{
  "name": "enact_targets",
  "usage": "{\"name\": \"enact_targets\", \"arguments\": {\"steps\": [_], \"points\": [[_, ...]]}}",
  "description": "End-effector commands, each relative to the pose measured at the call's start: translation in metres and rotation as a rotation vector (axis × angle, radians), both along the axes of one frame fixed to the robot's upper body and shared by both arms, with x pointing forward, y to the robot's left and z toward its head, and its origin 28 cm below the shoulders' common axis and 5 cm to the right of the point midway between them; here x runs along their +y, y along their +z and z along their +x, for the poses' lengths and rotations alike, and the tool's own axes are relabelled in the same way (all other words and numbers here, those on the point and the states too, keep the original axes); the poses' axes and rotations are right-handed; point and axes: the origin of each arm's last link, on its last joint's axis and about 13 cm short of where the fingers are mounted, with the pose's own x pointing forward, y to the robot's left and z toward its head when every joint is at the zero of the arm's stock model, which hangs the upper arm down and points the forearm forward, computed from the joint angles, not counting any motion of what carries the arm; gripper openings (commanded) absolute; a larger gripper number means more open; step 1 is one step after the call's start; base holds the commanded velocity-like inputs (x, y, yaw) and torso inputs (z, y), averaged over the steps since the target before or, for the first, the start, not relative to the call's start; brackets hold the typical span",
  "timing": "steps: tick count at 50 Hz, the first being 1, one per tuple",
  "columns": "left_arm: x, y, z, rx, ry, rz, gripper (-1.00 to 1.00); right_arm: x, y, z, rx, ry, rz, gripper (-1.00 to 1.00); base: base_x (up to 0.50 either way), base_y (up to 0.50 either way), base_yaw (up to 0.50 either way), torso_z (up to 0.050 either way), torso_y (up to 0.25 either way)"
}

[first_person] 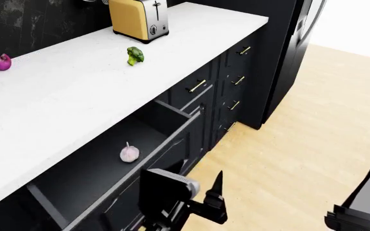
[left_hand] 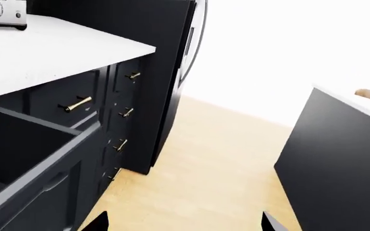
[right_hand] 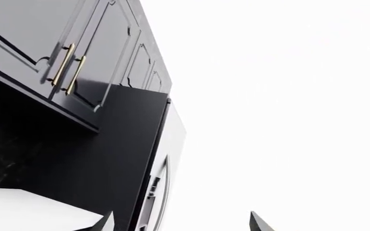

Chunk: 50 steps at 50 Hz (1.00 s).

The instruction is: Close the right drawer.

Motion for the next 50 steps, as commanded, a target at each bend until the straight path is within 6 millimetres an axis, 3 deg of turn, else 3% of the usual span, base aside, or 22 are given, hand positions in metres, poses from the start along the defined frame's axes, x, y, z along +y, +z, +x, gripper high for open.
{"name": "enact_targets", "arguments": {"steps": [1,8,9,11,21,33,50], "points": [[0.005,-0.022,0.004,0.07,0.025,0.023,1.0,0.002,0.0,0.002,0.0,0.007,-0.002,1.0,0.0,0.0,0.0,0.0,0.0],[0.01,-0.038,0.018,0.095,0.056,0.068,1.0,0.002,0.0,0.003,0.0,0.01,-0.001,1.0,0.0,0.0,0.0,0.0,0.0],[0.001,-0.046,0.038,0.097,0.013,0.007,1.0,0.002,0.001,0.003,0.001,0.011,-0.003,1.0,0.0,0.0,0.0,0.0,0.0],[0.024,-0.076,0.055,0.152,0.136,0.119,1.0,0.001,0.002,0.004,0.002,0.011,-0.006,1.0,0.0,0.0,0.0,0.0,0.0],[0.028,-0.081,0.06,0.171,0.151,0.118,1.0,0.002,0.001,0.005,0.002,0.014,-0.007,1.0,0.0,0.0,0.0,0.0,0.0],[0.036,-0.105,0.082,0.203,0.177,0.122,1.0,0.002,0.001,0.005,0.001,0.015,-0.008,1.0,0.0,0.0,0.0,0.0,0.0],[0.046,-0.097,0.079,0.24,0.261,0.193,1.0,0.003,0.0,0.004,0.003,0.015,-0.004,1.0,0.0,0.0,0.0,0.0,0.0]]}}
